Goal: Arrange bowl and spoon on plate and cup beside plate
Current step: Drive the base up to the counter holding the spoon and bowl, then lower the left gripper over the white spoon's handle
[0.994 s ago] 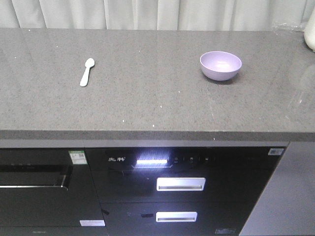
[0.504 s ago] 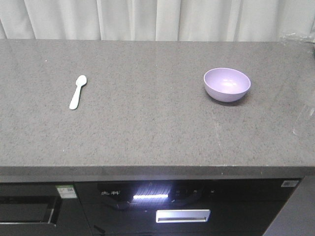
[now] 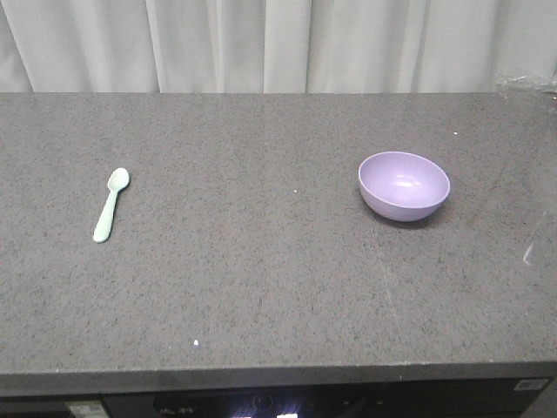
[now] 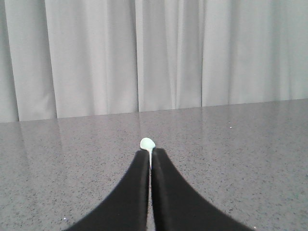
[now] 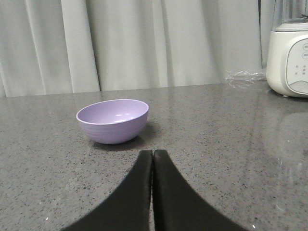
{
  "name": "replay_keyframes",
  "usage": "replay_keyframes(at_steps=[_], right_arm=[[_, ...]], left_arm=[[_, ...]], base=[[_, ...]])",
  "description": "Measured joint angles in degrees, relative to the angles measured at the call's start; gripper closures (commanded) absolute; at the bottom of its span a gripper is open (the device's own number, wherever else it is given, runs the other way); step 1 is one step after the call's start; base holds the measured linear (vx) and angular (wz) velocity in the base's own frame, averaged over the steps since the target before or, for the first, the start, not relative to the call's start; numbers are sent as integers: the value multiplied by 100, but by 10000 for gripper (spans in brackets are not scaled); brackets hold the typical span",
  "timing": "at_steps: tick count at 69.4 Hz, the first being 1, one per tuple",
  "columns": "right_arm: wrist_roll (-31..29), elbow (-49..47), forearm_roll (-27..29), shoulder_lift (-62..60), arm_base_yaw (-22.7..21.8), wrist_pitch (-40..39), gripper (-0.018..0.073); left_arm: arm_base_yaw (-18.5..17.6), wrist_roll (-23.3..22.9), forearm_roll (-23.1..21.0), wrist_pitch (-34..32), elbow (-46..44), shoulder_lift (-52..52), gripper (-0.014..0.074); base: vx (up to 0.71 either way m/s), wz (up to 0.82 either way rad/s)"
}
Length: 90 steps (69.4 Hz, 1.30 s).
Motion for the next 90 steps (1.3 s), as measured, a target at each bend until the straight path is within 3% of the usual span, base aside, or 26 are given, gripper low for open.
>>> replay_keyframes(at_steps=[90], right_arm=[[0,0,0,0,0,0,570]], left_arm=[[0,0,0,0,0,0,603]], base=[[6,3]])
